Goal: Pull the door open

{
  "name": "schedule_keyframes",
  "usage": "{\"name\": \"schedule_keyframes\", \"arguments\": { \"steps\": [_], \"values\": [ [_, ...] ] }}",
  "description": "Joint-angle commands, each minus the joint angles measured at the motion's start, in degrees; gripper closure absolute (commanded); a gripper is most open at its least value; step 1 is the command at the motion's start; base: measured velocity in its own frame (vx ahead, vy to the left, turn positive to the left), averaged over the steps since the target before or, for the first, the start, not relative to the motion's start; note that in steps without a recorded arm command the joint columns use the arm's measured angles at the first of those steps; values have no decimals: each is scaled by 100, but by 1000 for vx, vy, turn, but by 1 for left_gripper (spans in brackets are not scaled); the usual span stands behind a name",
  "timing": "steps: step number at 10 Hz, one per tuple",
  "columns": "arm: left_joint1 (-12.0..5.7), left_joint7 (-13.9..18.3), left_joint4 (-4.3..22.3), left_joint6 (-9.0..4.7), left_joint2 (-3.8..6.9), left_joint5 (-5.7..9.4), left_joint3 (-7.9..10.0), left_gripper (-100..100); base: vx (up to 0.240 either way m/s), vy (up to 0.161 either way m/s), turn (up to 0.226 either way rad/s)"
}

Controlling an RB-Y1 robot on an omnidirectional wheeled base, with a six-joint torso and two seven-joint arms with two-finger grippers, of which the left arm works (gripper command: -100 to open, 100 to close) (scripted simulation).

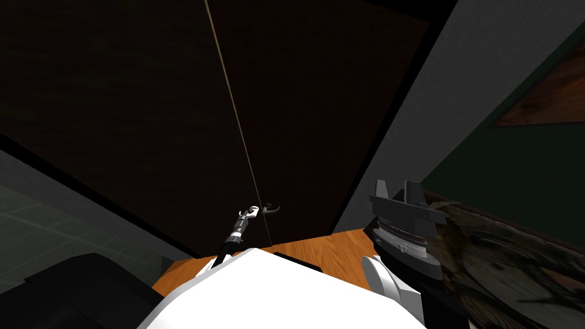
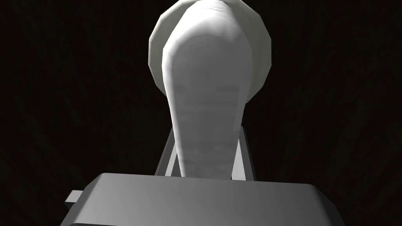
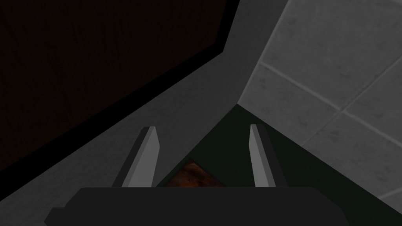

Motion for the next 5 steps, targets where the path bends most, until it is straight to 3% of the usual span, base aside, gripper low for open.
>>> {"name": "schedule_keyframes", "arguments": {
  "steps": [1, 2, 4, 5],
  "values": [
    [8, 2, 0, -7, 19, 10, 23, 100, 0, 0, 0],
    [164, 27, 67, -10, 120, 50, 116, 100, -135, 29, 70],
    [198, 37, 74, -16, 146, 57, 134, 100, -158, 45, 33],
    [312, 87, 101, -60, 233, 64, 163, 100, -134, -37, -29]
  ]
}}
